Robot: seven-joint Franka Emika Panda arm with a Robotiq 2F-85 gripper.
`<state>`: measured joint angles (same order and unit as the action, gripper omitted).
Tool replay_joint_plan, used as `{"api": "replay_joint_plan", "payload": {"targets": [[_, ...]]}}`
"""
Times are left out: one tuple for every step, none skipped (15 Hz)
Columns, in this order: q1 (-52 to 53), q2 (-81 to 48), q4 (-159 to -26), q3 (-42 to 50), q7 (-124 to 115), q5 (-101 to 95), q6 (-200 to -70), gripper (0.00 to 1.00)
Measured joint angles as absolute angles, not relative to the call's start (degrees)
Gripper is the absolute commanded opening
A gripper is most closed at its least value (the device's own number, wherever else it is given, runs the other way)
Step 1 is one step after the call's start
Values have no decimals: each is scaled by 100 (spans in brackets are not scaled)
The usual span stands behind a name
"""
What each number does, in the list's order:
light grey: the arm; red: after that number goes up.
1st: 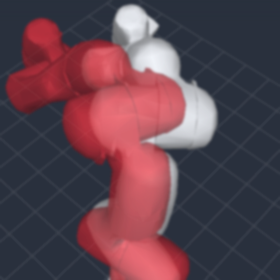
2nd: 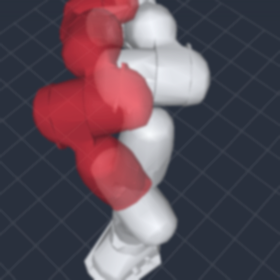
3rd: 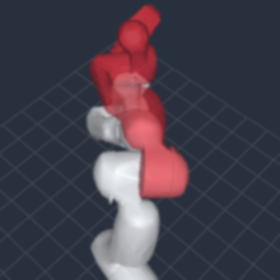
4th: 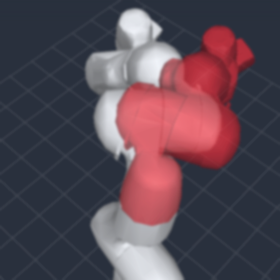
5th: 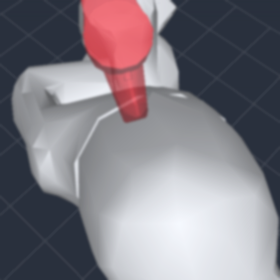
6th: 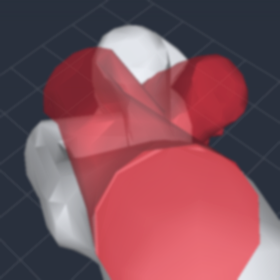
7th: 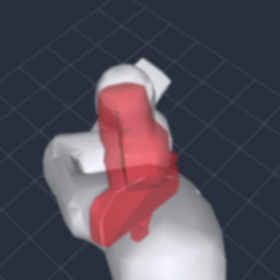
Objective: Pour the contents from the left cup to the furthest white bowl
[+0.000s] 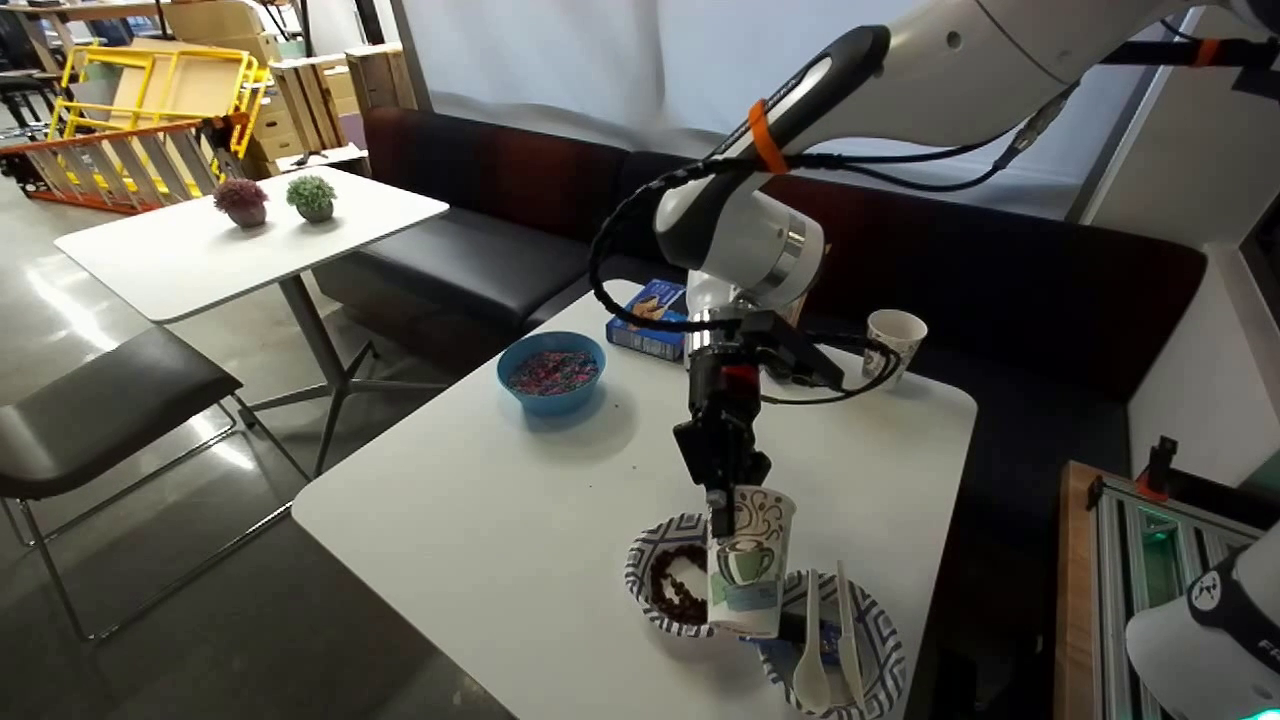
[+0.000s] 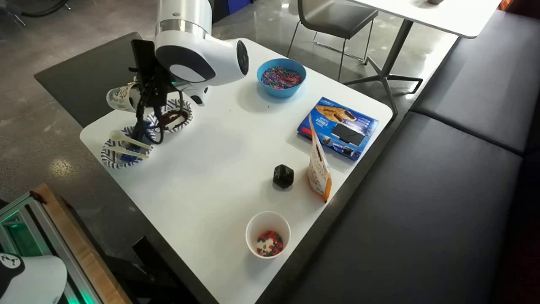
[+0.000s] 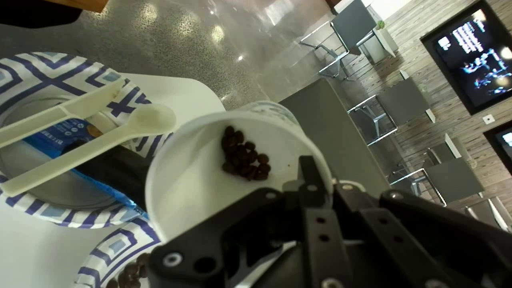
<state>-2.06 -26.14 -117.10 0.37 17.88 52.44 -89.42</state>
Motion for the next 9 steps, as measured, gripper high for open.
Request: {"api": "replay_joint_plan", "payload": {"targets": [[-220, -2666, -11658, 33, 1788, 5244, -8893, 2], [-229, -2696, -11624, 33, 1788, 5244, -8864, 2], [-235, -2709, -11606, 31, 1788, 5244, -8857, 2], [-238, -2714, -11597, 29, 1788, 5244, -8855, 0], [-240, -2716, -11590, 27, 1788, 5244, -8855, 0], [-240, -2716, -11588, 28, 1788, 5244, -8855, 0], [-243, -2716, -11586, 28, 1795, 5241, -8855, 0], [-250, -2717, -11578, 28, 1823, 5241, -8840, 0], [-261, -2722, -11561, 28, 1859, 5241, -8814, 0]]}}
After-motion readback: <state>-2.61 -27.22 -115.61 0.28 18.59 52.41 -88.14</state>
